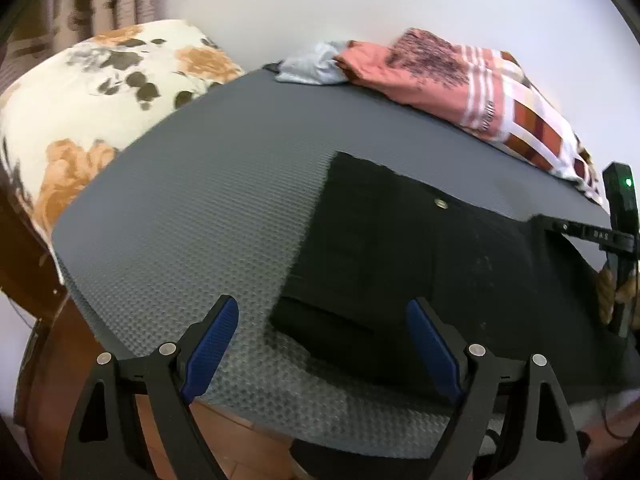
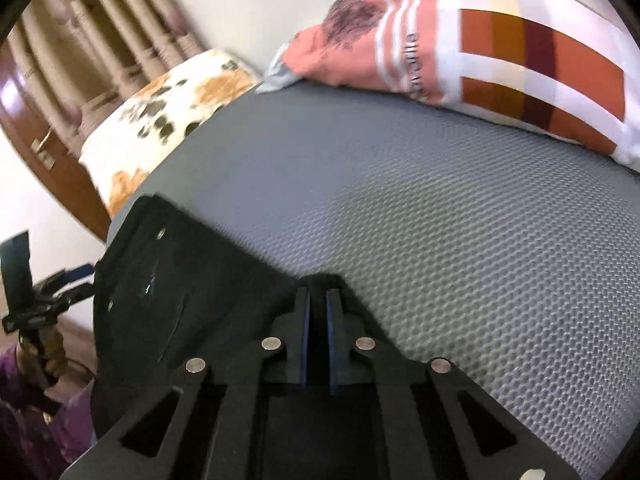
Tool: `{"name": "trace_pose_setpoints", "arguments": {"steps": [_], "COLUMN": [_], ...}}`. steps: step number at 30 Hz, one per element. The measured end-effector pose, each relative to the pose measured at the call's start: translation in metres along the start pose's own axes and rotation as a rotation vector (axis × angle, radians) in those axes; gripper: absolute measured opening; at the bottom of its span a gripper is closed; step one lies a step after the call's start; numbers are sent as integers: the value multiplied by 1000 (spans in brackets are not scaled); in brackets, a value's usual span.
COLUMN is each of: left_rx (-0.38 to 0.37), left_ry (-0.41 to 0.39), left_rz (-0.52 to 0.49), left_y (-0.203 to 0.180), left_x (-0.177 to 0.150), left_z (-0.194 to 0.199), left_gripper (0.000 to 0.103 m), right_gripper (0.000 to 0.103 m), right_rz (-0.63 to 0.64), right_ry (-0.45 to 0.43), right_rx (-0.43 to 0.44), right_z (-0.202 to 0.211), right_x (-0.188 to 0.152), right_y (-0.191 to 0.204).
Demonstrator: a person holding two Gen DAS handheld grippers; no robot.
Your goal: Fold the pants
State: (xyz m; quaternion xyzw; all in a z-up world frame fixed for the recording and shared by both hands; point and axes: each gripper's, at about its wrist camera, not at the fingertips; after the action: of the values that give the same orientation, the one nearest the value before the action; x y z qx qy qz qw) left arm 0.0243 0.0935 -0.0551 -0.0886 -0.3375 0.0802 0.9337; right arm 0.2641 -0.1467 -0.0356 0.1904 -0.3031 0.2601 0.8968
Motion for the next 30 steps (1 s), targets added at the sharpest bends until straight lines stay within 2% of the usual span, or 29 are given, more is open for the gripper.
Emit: {"name": "trace_pose_setpoints", "arguments": {"steps": [4,7,11,14,16,19,21,23,25,26,28,30], "left_rx": [0,-18,24,69,37,34,14,42,106,151,203,213], "left_ry": [41,29,-4,46,42,40,31,2,-35,-66,-136,-188], "left_rz": [40,60,12,-60,-48,-30,-22,-68,-134,-182,-253,-298], "left_y": [12,17,13,10,13,23,28,22,10,2,-9,-19], "left_x": [-2,-1,3,2,0,0,1,2,4,6,7,7], "left_z": [-11,-9,-5,-20,-24,-31,-33,-31,-23,-17,-4,6], "left_gripper": [87,87,87,90,92,103,103,103,103,103,103,103], "right_gripper": [5,4,6,8,9,10,11,12,28,44,44,44], "right_rz": [-29,-8,-3,-5,-6,-29,-66,-122,-205,-263,-335,-418], "right_ry": [-1,-8,-10,-17,-18,-17,-15,-7,-3,-17,-103,-192], "right_rx": [-17,-41,-59,-81,-87,-66,-26,28,35,6,-29,-17], "right_z": [-11,-11,-12,-12,-12,-13,-14,-15,-11,-2,25,63], "right_x": [1,1,2,2,2,2,1,2,1,-2,-12,-35], "right_y": [-8,-3,-1,0,0,-5,-11,-21,-32,-35,-39,-45]}}
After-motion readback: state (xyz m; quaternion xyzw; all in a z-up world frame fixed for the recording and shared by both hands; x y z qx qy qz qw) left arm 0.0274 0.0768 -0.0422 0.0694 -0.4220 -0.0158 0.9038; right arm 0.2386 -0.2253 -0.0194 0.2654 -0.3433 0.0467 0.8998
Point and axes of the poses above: each gripper's, at about its wrist camera, not at the fingertips, and z roughly against the way its jaws point, y to its left, x to its top, and after that the axes turned 9 degrees about -x, right-handed
